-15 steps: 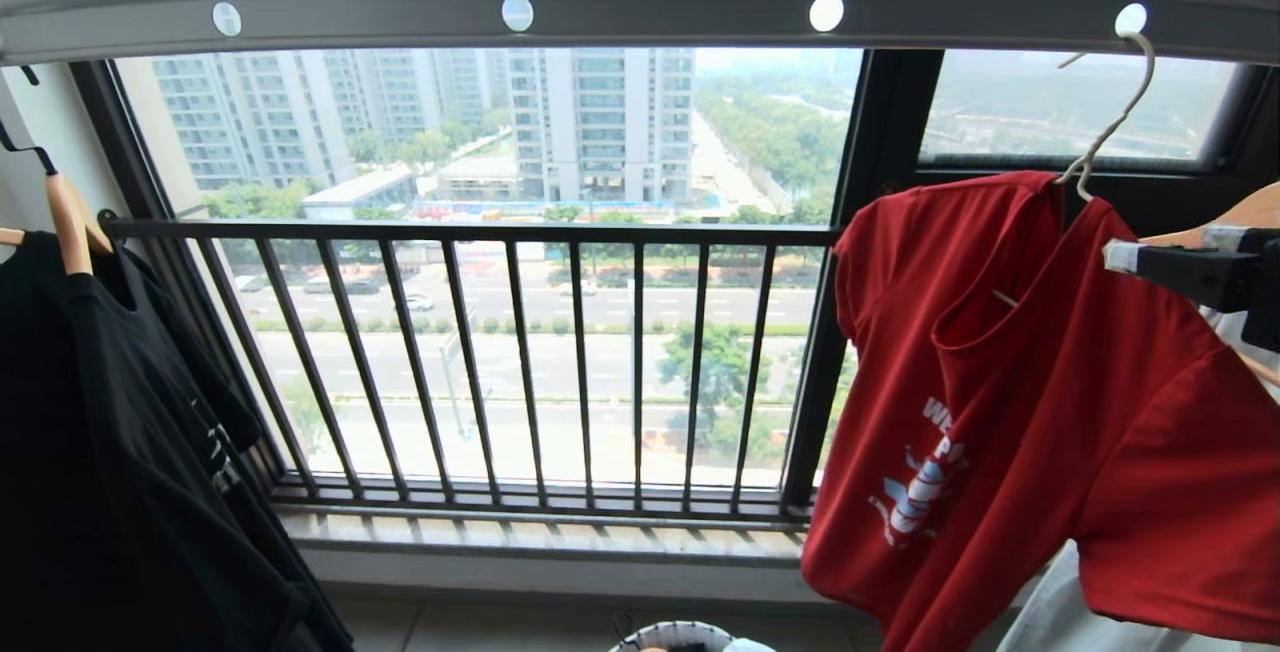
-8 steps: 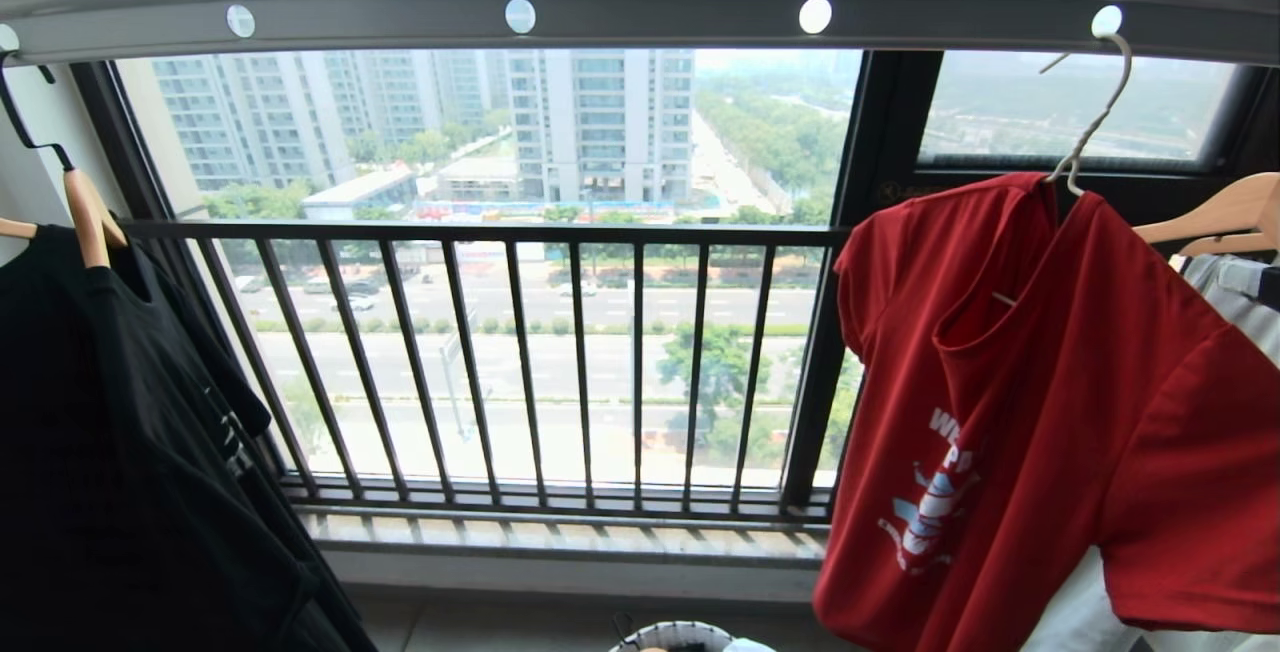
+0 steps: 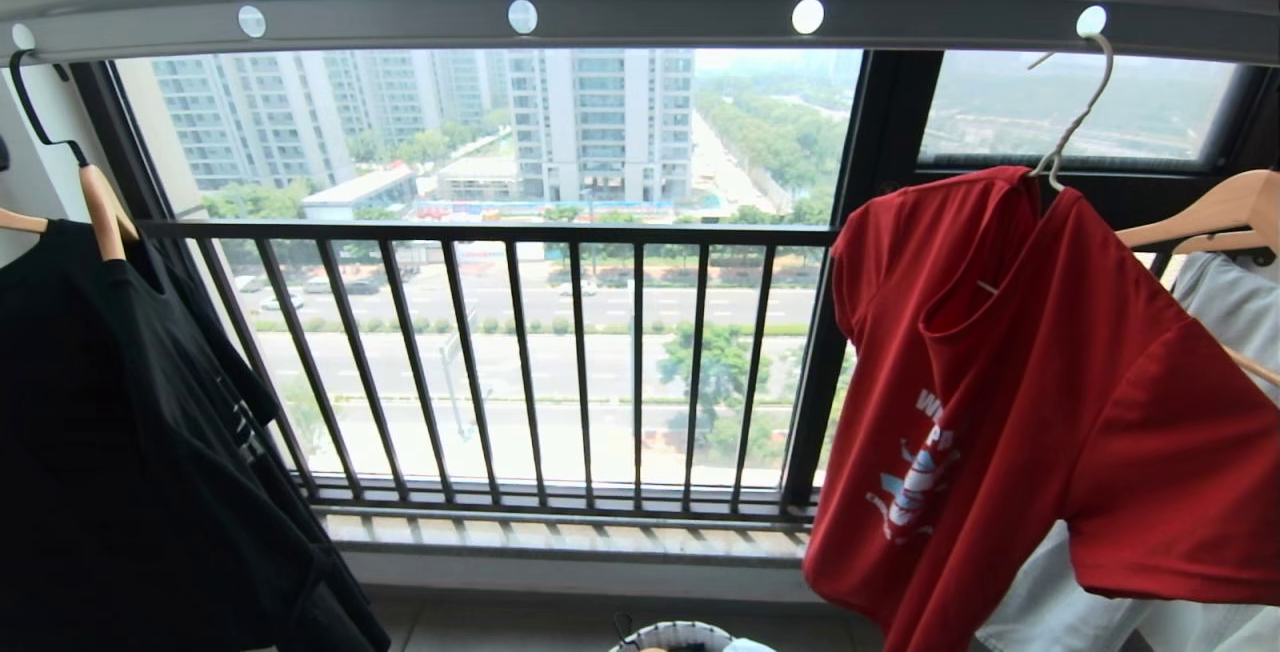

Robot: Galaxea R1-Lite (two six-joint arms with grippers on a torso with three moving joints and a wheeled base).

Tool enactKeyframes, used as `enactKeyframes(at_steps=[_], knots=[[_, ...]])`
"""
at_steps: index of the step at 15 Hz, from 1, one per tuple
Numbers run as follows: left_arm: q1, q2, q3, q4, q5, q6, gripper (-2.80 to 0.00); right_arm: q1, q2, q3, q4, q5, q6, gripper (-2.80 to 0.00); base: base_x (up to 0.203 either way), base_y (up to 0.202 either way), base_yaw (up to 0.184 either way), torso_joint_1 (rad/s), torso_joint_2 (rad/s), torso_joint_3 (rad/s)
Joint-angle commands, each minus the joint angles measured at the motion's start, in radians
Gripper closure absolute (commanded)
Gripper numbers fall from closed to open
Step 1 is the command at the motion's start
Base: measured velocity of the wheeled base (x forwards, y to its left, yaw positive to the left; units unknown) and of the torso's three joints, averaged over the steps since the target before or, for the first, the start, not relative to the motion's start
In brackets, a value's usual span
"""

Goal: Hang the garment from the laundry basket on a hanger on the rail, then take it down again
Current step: Take the clothes off the clothes rack

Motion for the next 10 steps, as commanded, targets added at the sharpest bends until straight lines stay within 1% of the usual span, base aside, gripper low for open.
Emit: enactKeyframes(at_steps=[1, 3, 4, 6, 7, 8, 9, 10], knots=[[0.001, -0.090, 0.074, 0.003, -0.030, -0.002, 0.00, 0.001, -0.072, -0.002, 0.062, 0.017, 0.004, 0.00, 0.000, 0.000, 0.000, 0.000, 0.00, 0.000], [0.001, -0.197, 0.146, 0.005, -0.035, -0.003, 0.00, 0.001, -0.141, -0.001, 0.168, 0.031, 0.008, 0.00, 0.000, 0.000, 0.000, 0.000, 0.00, 0.000], [0.018, -0.241, 0.201, 0.006, -0.036, -0.003, 0.00, 0.001, -0.168, -0.006, 0.220, 0.045, 0.025, 0.00, 0.000, 0.000, 0.000, 0.000, 0.00, 0.000], [0.144, -0.287, 0.245, 0.007, -0.051, -0.002, 0.00, 0.001, -0.221, -0.027, 0.291, 0.072, 0.075, 0.00, 0.000, 0.000, 0.000, 0.000, 0.00, 0.000], [0.202, -0.342, 0.265, 0.008, -0.071, -0.004, 0.00, 0.003, -0.255, -0.040, 0.348, 0.087, 0.083, 0.00, 0.000, 0.000, 0.000, 0.000, 0.00, 0.000], [0.270, -0.402, 0.287, 0.009, -0.093, -0.005, 0.00, 0.007, -0.284, -0.063, 0.436, 0.101, 0.087, 0.00, 0.000, 0.000, 0.000, 0.000, 0.00, 0.000], [0.320, -0.456, 0.306, 0.017, -0.113, -0.006, 0.00, 0.010, -0.309, -0.083, 0.499, 0.109, 0.088, 0.00, 0.000, 0.000, 0.000, 0.000, 0.00, 0.000], [0.352, -0.509, 0.322, 0.044, -0.127, -0.006, 0.00, 0.016, -0.341, -0.091, 0.540, 0.116, 0.088, 0.00, 0.000, 0.000, 0.000, 0.000, 0.00, 0.000]])
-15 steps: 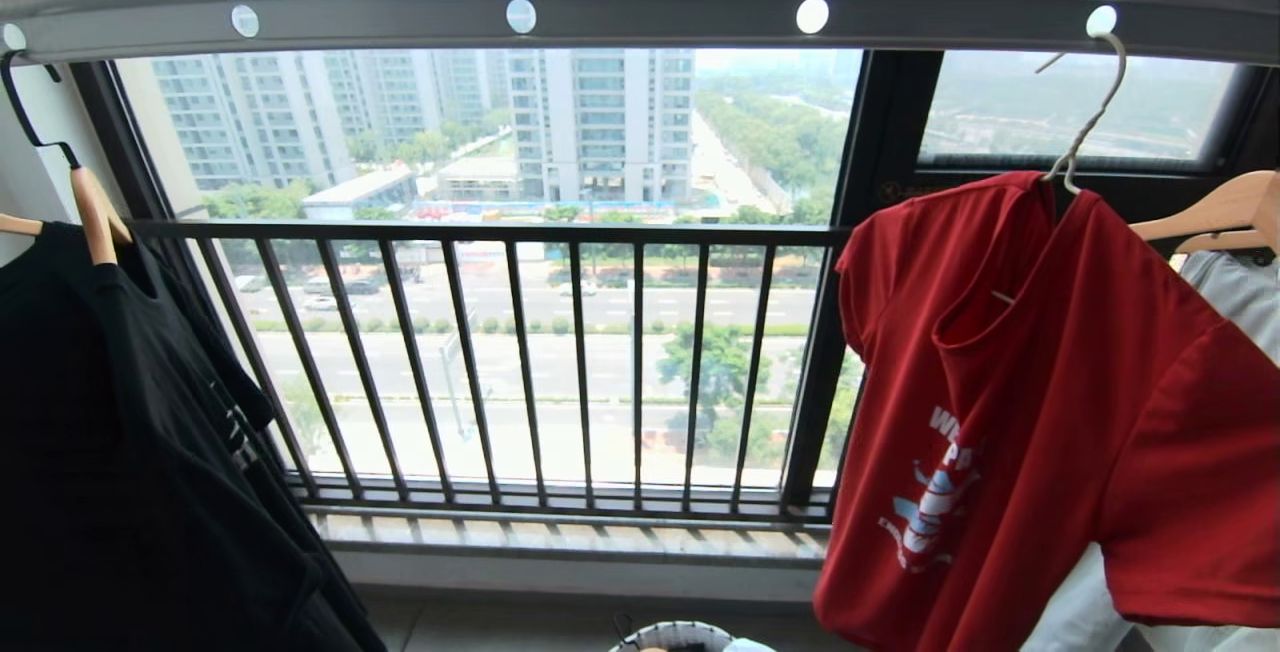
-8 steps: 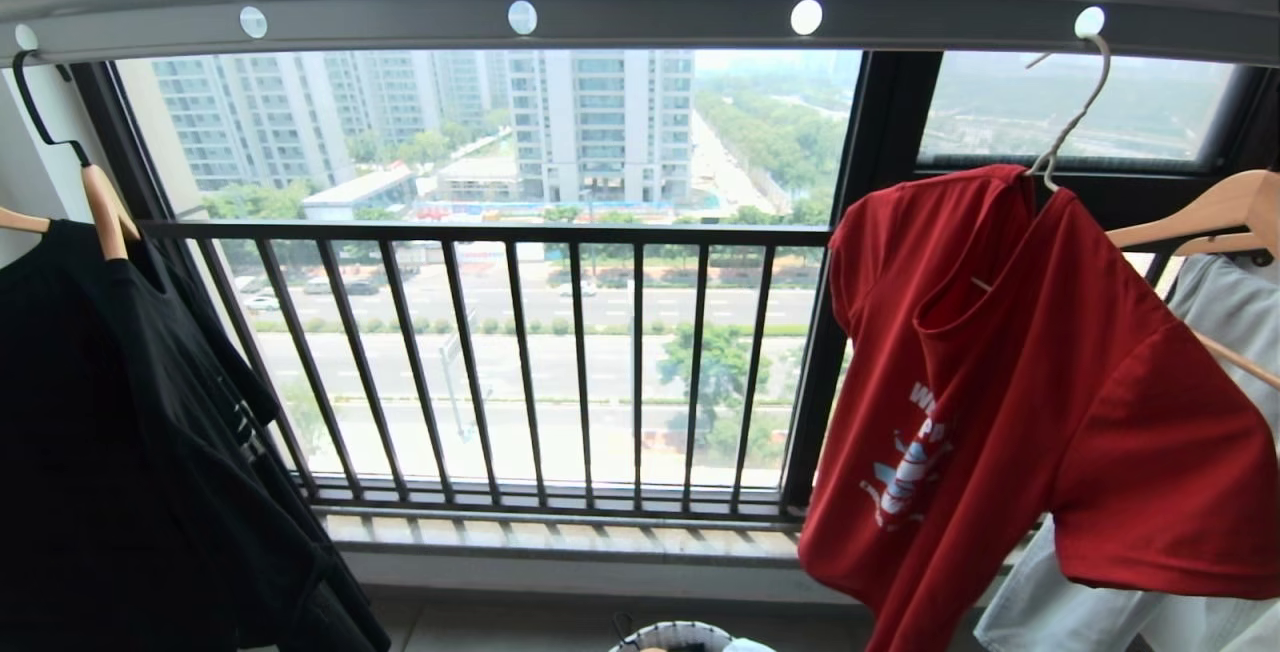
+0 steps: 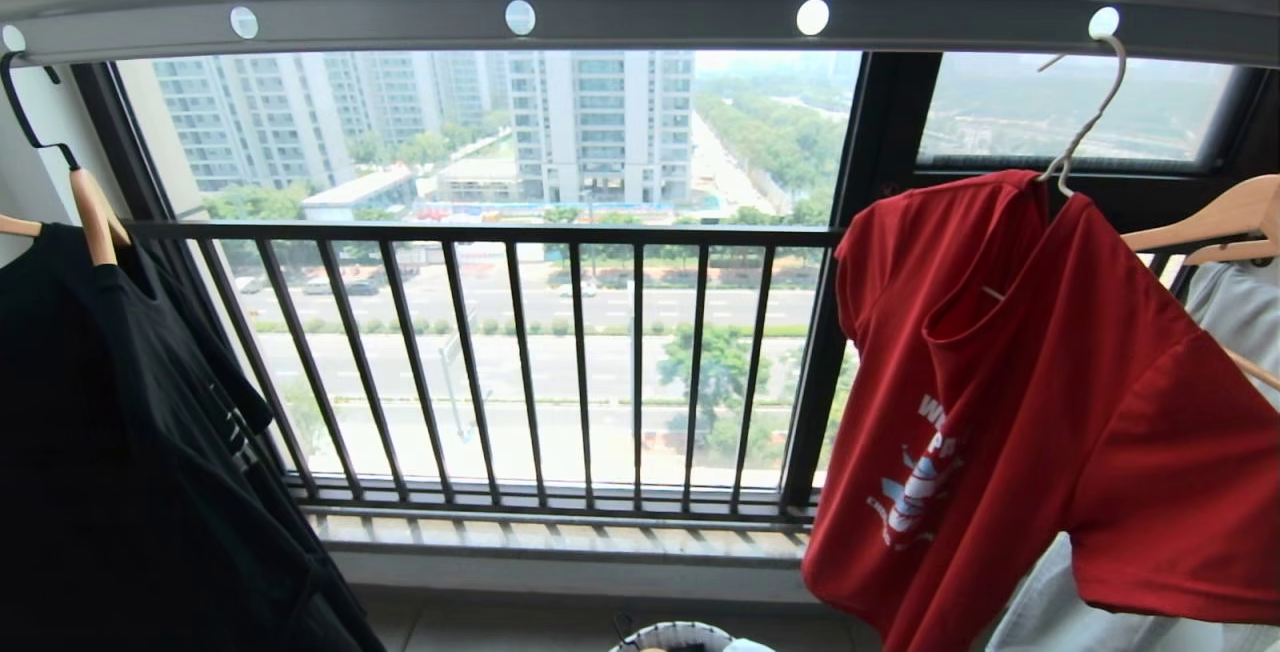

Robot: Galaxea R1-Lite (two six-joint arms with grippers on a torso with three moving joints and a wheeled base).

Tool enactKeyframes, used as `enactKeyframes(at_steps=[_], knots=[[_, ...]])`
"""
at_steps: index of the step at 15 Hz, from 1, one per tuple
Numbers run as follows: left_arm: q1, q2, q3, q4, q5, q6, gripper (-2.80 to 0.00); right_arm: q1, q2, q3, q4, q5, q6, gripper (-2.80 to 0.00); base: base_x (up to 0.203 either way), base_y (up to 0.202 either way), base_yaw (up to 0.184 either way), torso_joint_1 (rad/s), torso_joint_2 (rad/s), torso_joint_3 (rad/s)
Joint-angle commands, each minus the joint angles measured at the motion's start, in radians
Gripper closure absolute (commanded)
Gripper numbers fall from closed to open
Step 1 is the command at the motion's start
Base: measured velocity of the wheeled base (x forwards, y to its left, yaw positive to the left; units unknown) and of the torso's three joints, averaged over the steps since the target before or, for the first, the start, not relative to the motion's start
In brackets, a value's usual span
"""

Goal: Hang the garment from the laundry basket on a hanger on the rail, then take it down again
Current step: Take the clothes off the clothes rack

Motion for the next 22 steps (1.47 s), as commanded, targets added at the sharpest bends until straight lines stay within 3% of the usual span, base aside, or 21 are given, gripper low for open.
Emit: enactKeyframes(at_steps=[1, 3, 8, 11, 13, 16, 19, 22], knots=[[0.081, -0.176, 0.040, 0.069, -0.021, -0.002, 0.00, 0.014, -0.106, -0.020, 0.102, 0.012, 0.001, 0.00, 0.000, 0.000, 0.000, 0.000, 0.00, 0.000], [0.091, -0.260, 0.111, 0.131, -0.029, -0.002, 0.00, 0.024, -0.153, -0.020, 0.172, 0.016, 0.002, 0.00, 0.000, 0.000, 0.000, 0.000, 0.00, 0.000], [0.098, -0.486, 0.338, 0.143, -0.028, 0.018, 0.00, 0.020, -0.335, 0.067, 0.189, 0.010, -0.002, 0.00, 0.000, 0.000, 0.000, 0.000, 0.00, 0.000], [0.099, -0.506, 0.468, 0.131, 0.074, 0.073, 0.00, 0.001, -0.453, 0.218, 0.125, -0.006, -0.046, 0.00, 0.000, 0.000, 0.000, 0.000, 0.00, 0.000], [0.099, -0.506, 0.569, 0.049, 0.120, 0.141, 0.00, -0.001, -0.523, 0.401, -0.025, -0.027, -0.097, 0.00, 0.000, 0.000, 0.000, 0.000, 0.00, 0.000], [0.099, -0.506, 0.764, -0.248, 0.202, 0.189, 0.00, -0.003, -0.551, 0.598, -0.264, -0.127, -0.142, 0.00, 0.000, 0.000, 0.000, 0.000, 0.00, 0.000], [0.099, -0.506, 0.952, -0.456, 0.247, 0.280, 0.00, -0.003, -0.555, 0.716, -0.323, -0.165, -0.150, 0.00, 0.000, 0.000, 0.000, 0.000, 0.00, 0.000], [0.099, -0.506, 0.972, -0.477, 0.274, 0.329, 0.00, -0.003, -0.555, 0.785, -0.348, -0.174, -0.155, 0.00, 0.000, 0.000, 0.000, 0.000, 0.00, 0.000]])
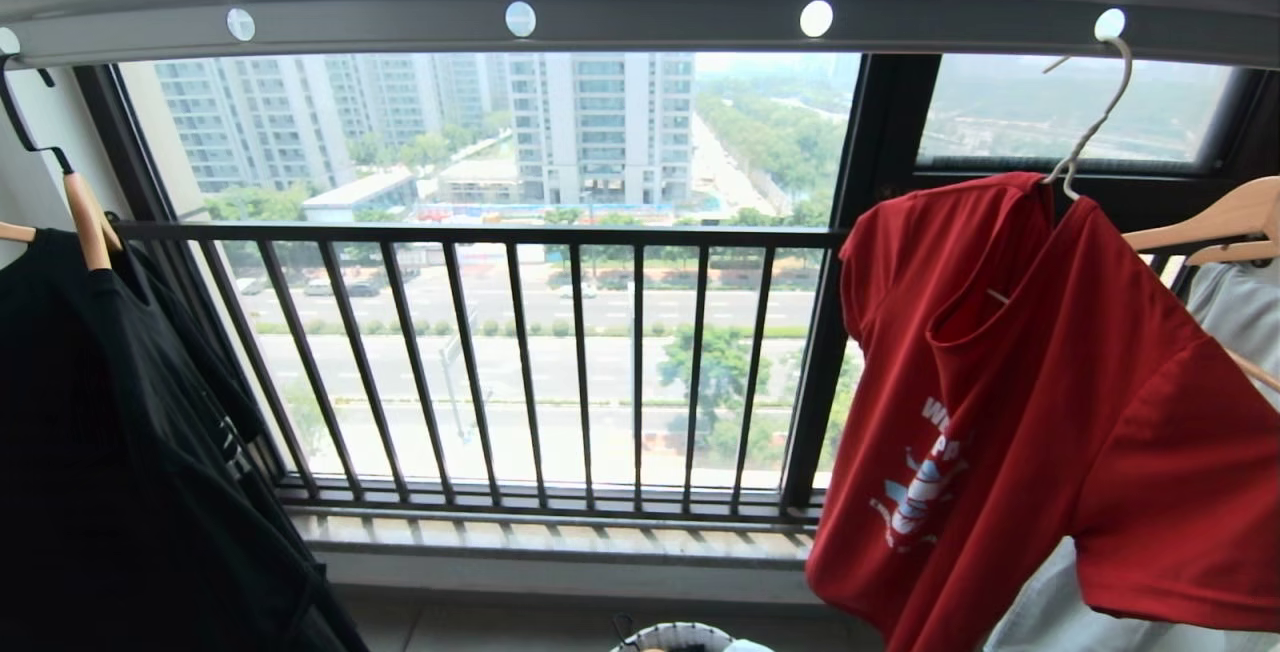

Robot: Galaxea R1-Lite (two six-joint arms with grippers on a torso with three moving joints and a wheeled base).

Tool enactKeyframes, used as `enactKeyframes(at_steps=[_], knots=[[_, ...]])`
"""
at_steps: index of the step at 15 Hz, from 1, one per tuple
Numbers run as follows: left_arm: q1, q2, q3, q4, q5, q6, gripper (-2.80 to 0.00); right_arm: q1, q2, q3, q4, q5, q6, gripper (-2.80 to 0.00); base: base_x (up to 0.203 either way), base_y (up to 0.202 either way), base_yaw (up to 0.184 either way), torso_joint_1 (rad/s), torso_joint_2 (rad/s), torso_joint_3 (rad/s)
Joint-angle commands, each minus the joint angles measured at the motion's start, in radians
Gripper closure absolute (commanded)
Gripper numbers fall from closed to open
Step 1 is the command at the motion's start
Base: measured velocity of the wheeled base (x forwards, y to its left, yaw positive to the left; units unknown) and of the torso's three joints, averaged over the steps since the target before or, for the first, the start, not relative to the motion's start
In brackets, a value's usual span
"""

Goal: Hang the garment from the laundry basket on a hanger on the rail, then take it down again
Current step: Take the clothes off the clothes rack

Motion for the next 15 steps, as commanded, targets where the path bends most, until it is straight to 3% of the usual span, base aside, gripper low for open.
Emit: enactKeyframes(at_steps=[1, 3, 5, 7, 9, 15], knots=[[0.000, -0.001, 0.016, 0.037, 0.003, 0.008, 0.00, 0.000, -0.002, 0.081, -0.056, -0.001, -0.022, 0.00, 0.000, 0.000, 0.000, 0.000, 0.00, 0.000], [0.000, -0.002, 0.015, 0.051, 0.001, -0.002, 0.00, 0.000, -0.002, 0.158, -0.227, -0.005, -0.074, 0.00, 0.000, 0.000, 0.000, 0.000, 0.00, 0.000], [0.000, 0.000, 0.015, 0.051, 0.000, -0.005, 0.00, 0.000, -0.002, 0.178, -0.256, -0.007, -0.118, 0.00, 0.000, 0.000, 0.000, 0.000, 0.00, 0.000], [0.000, -0.002, 0.017, 0.051, 0.001, -0.003, 0.00, 0.000, -0.002, 0.211, -0.261, -0.045, -0.114, 0.00, 0.000, 0.000, 0.000, 0.000, 0.00, 0.000], [0.000, -0.002, 0.015, 0.051, 0.001, -0.009, 0.00, 0.000, -0.001, 0.224, -0.311, -0.054, -0.054, 0.00, 0.000, 0.000, 0.000, 0.000, 0.00, 0.000], [0.000, -0.002, 0.015, 0.051, 0.004, -0.055, 0.00, 0.000, 0.000, 0.227, -0.316, -0.059, -0.048, 0.00, 0.000, 0.000, 0.000, 0.000, 0.00, 0.000]])
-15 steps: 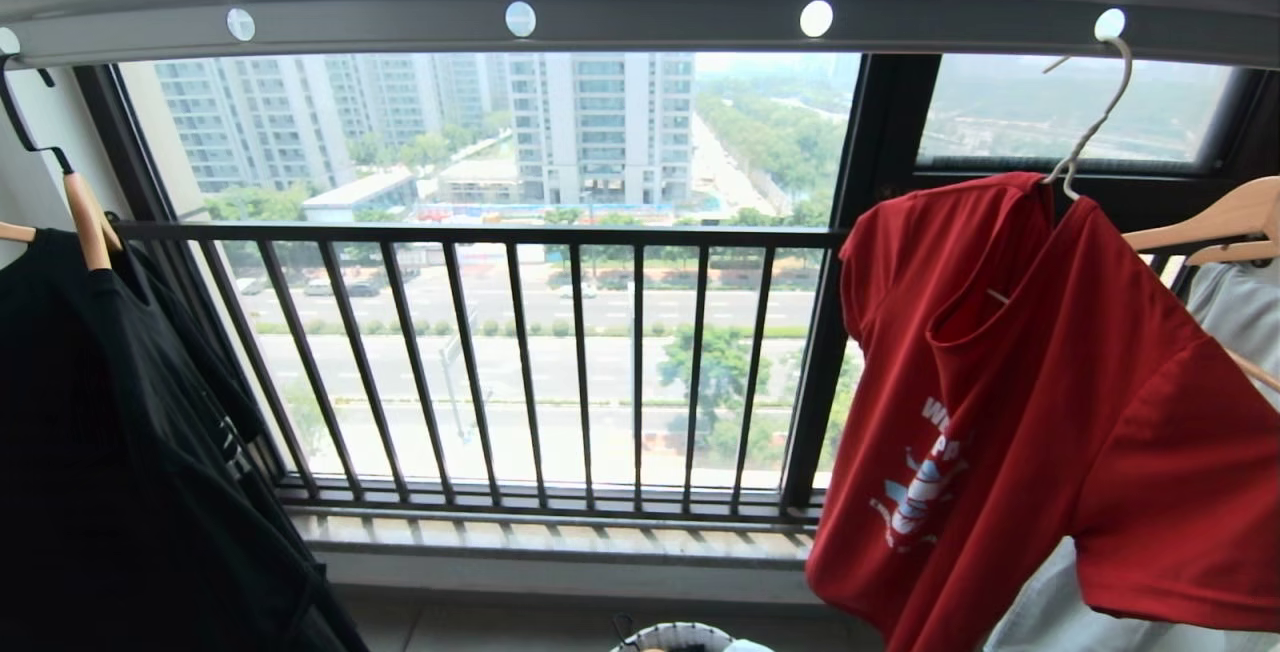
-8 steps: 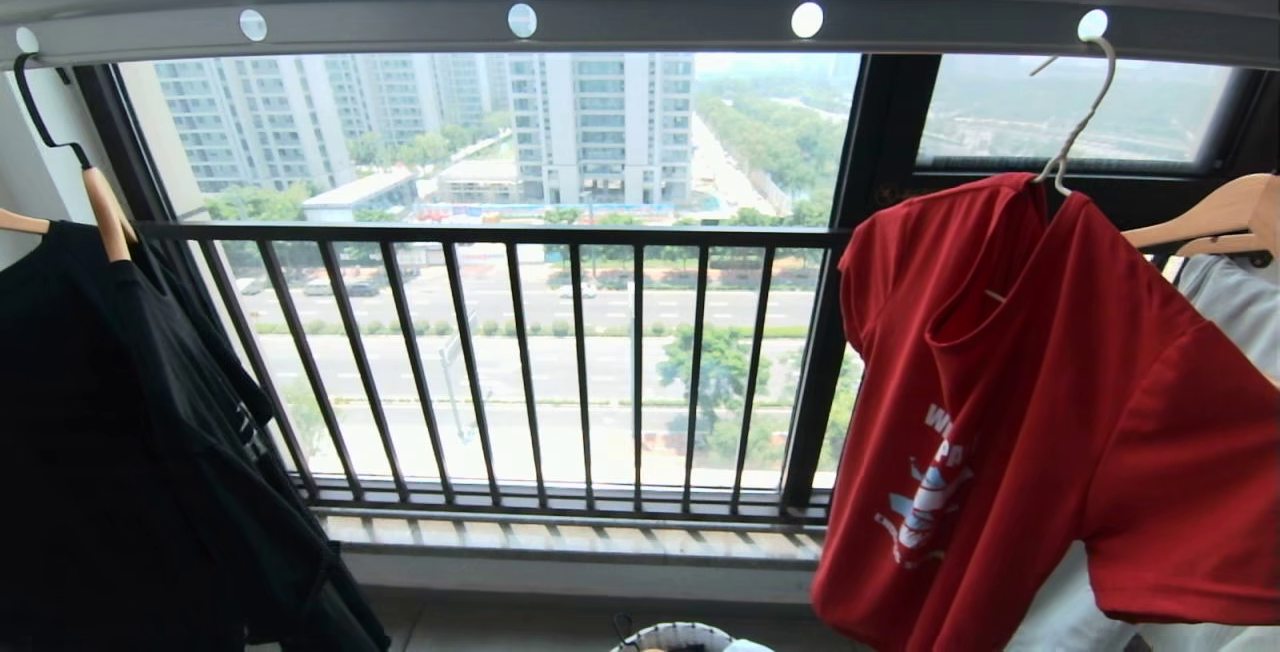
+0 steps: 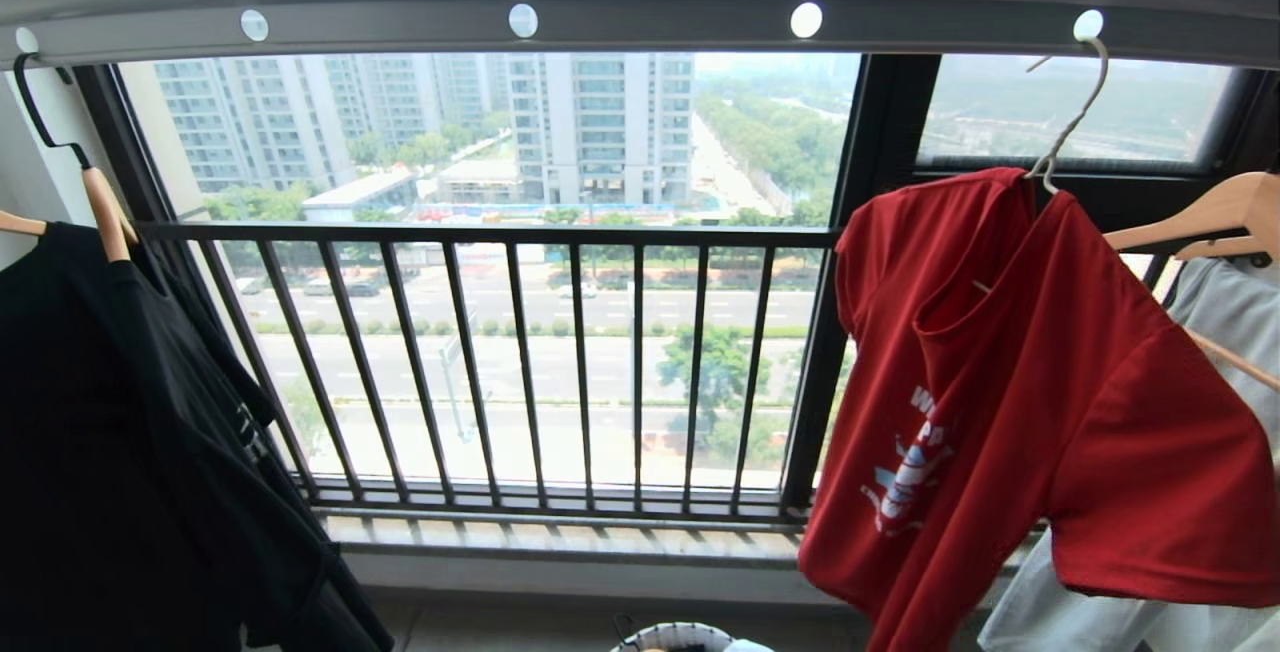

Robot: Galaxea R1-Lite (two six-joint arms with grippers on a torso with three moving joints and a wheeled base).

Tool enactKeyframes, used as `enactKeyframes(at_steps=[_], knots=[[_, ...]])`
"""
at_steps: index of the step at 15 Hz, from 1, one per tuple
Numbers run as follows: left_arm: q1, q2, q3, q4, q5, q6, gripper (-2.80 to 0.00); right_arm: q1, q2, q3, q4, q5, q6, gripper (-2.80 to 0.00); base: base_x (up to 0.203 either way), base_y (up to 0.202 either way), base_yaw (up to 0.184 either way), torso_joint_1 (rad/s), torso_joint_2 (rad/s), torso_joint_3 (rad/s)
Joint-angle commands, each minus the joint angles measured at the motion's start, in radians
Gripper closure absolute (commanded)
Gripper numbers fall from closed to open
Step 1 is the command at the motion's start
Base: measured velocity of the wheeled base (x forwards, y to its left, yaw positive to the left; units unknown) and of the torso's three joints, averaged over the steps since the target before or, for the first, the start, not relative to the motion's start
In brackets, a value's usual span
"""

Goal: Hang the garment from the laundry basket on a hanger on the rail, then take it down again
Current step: Take the clothes off the clothes rack

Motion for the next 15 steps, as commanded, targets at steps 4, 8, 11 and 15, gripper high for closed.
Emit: enactKeyframes(at_steps=[4, 8, 11, 15], knots=[[0.000, -0.001, 0.000, -0.001, 0.001, -0.003, 0.00, 0.000, 0.002, 0.001, 0.000, 0.001, -0.001, 0.00, 0.000, 0.000, 0.000, 0.000, 0.00, 0.000], [0.000, -0.001, 0.000, -0.001, 0.001, -0.003, 0.00, 0.000, 0.002, 0.001, 0.000, 0.001, -0.001, 0.00, 0.000, 0.000, 0.000, 0.000, 0.00, 0.000], [0.000, -0.001, 0.000, -0.001, 0.001, -0.003, 0.00, 0.000, 0.001, 0.001, 0.001, 0.001, -0.001, 0.00, 0.000, 0.000, 0.000, 0.000, 0.00, 0.000], [0.000, -0.001, 0.000, -0.001, 0.001, -0.003, 0.00, 0.000, 0.002, 0.001, 0.002, 0.001, -0.001, 0.00, 0.000, 0.000, 0.000, 0.000, 0.00, 0.000]])
